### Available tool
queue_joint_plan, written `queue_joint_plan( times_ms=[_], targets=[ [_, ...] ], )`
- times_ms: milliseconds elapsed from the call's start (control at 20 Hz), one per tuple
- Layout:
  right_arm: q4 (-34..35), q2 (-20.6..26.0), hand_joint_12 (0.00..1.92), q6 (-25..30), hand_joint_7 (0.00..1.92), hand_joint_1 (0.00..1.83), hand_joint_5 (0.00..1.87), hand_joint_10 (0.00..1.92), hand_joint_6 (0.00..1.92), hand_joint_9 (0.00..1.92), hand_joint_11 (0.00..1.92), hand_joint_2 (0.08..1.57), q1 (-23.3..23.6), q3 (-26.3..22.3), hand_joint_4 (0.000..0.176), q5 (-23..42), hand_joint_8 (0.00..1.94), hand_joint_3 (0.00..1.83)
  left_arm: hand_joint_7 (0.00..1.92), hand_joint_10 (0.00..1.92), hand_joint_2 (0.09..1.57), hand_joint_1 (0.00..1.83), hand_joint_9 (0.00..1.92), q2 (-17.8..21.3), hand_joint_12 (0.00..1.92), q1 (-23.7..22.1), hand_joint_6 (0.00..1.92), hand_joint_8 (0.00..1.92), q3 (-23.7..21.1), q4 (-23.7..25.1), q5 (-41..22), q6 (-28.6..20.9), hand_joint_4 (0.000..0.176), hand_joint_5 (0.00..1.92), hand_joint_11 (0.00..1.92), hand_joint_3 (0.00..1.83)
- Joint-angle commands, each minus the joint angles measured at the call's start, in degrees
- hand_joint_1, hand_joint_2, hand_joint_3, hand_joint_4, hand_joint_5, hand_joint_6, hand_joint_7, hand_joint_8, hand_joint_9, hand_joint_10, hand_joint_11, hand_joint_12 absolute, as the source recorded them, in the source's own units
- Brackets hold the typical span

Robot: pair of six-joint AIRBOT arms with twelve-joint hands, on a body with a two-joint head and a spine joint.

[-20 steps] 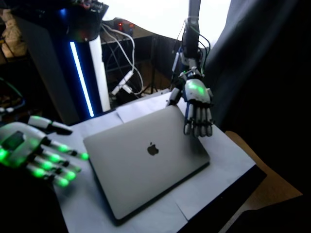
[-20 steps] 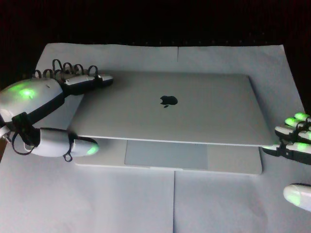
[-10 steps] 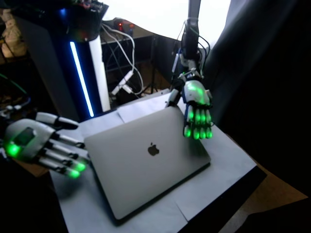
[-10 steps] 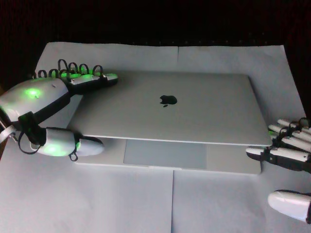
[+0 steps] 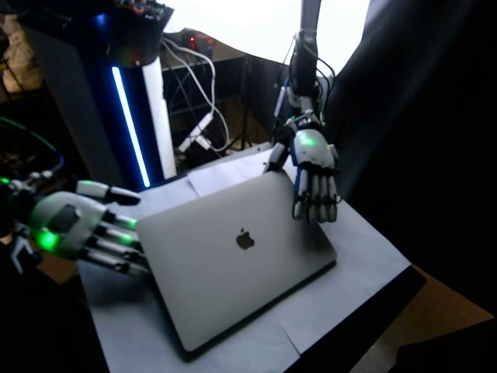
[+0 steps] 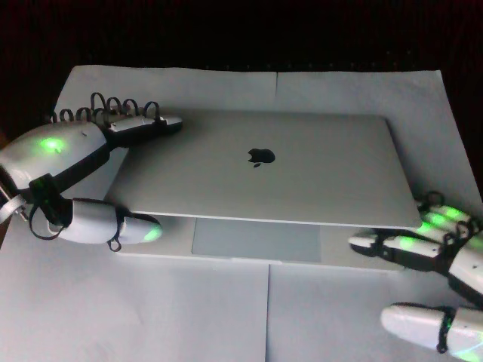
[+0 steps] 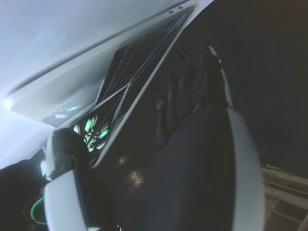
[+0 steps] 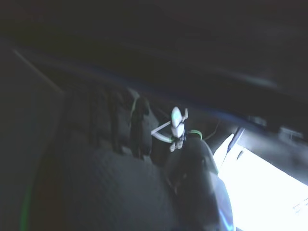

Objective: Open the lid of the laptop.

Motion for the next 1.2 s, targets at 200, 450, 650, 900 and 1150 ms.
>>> queue_joint_plan(
  times_ms=[200, 450, 650, 900, 1150],
  targets=[
    [-2.3, -1.9, 0.0, 0.3, 0.13, 0.04, 0.29, 0.01, 0.0, 0.05, 0.0, 1.31, 1.8, 1.3, 0.054, 2.1, 0.0, 0.01, 0.24, 0.0, 0.94, 0.86, 0.18, -0.4, 0.2, -1.2, 0.0, 0.0, 0.3, -0.6, -7.9, 0.0, 0.083, 0.26, 0.0, 0.0],
    [-2.3, -3.1, 0.0, 0.3, 0.15, 0.0, 0.29, 0.0, 0.01, 0.06, 0.01, 1.31, 2.3, 2.9, 0.025, -1.6, 0.0, 0.0, 0.28, 0.0, 0.93, 0.86, 0.22, -0.6, 0.31, -1.4, 0.0, 0.0, 0.3, -0.8, -8.4, 0.0, 0.084, 0.29, 0.0, 0.0],
    [-2.2, -3.6, 0.02, 0.3, 0.22, 0.0, 0.31, 0.02, 0.01, 0.13, 0.05, 1.35, 2.3, 3.0, 0.0, -2.4, 0.02, 0.01, 0.26, 0.0, 0.97, 0.81, 0.21, -0.5, 0.19, -2.3, 0.0, 0.0, 0.5, -1.0, -9.0, 0.0, 0.098, 0.24, 0.0, 0.01],
    [-2.1, -3.7, 0.02, 0.3, 0.25, 0.0, 0.3, 0.01, 0.0, 0.16, 0.07, 1.39, 2.3, 3.0, 0.0, -3.0, 0.0, 0.01, 0.25, 0.0, 0.98, 0.75, 0.18, -0.9, 0.01, -3.1, 0.0, 0.0, 0.6, -1.2, -10.0, 0.0, 0.063, 0.25, 0.0, 0.0],
    [-2.1, -3.7, 0.03, 0.3, 0.27, 0.0, 0.32, 0.01, 0.01, 0.18, 0.1, 1.38, 2.3, 3.0, 0.0, -3.4, 0.01, 0.0, 0.24, 0.0, 0.99, 0.73, 0.17, -1.3, 0.02, -3.4, 0.0, 0.0, 0.7, -2.0, -11.2, 0.0, 0.097, 0.21, 0.03, 0.01]
  ],
)
